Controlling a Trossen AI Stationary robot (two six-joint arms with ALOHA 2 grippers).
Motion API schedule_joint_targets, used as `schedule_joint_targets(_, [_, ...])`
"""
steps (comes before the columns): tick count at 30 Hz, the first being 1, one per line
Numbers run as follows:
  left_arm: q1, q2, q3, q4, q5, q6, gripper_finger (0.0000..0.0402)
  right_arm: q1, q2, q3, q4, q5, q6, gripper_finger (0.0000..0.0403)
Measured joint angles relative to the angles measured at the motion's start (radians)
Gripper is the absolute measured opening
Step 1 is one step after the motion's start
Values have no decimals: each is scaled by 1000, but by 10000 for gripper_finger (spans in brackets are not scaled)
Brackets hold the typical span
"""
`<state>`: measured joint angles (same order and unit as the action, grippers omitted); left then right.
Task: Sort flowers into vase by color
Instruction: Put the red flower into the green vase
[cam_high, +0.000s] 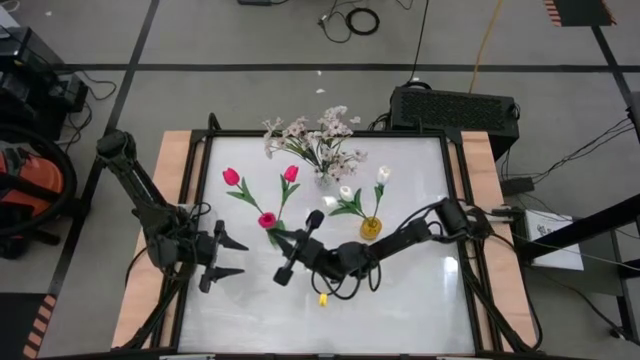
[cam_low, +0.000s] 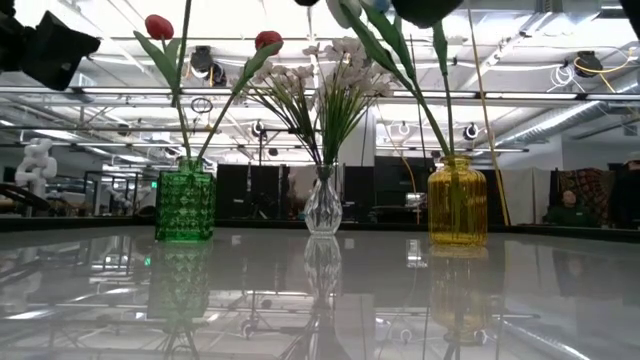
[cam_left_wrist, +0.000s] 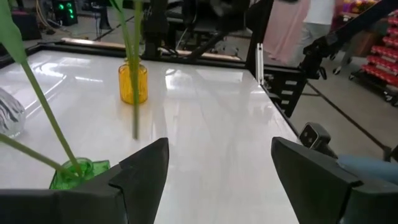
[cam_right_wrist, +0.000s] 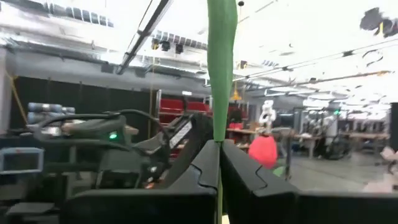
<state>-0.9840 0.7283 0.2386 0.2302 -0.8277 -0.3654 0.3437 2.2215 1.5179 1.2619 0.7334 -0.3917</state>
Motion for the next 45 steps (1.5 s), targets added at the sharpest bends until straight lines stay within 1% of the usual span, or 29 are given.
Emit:
schedule_joint_targets(4, [0, 26, 0, -8, -1, -22, 290, -12, 3, 17, -9, -1, -47, 0])
schedule_joint_targets(7, [0, 47, 0, -5, -1, -23, 290, -27, 3, 17, -9, -4, -49, 0])
schedule_joint_targets(10, [0, 60, 0, -1, -1, -32, 290, -50, 3, 17, -39, -11, -30, 0])
schedule_joint_targets(15, [0, 69, 0, -1, -1, -47, 290, -77, 3, 17, -110, -52, 15, 0])
schedule_joint_targets(18, [0, 68, 0, -1, -1, -47, 290, -82, 3, 17, -166, -53, 16, 0])
schedule_joint_targets(25, [0, 68, 0, -2, -1, -47, 290, -93, 3, 17, -220, -58, 38, 0])
schedule_joint_targets(30, [0, 68, 0, -2, -1, -47, 290, -96, 3, 17, -226, -63, 37, 0])
schedule_joint_targets(34, [0, 68, 0, -2, -1, -46, 290, -103, 3, 17, -228, -109, 38, 0])
schedule_joint_targets(39, [0, 68, 0, -3, 0, -47, 290, -112, 3, 17, -229, -110, 44, 0])
schedule_joint_targets(45, [0, 68, 0, -3, 0, -46, 290, -121, 3, 17, -301, -111, 107, 0])
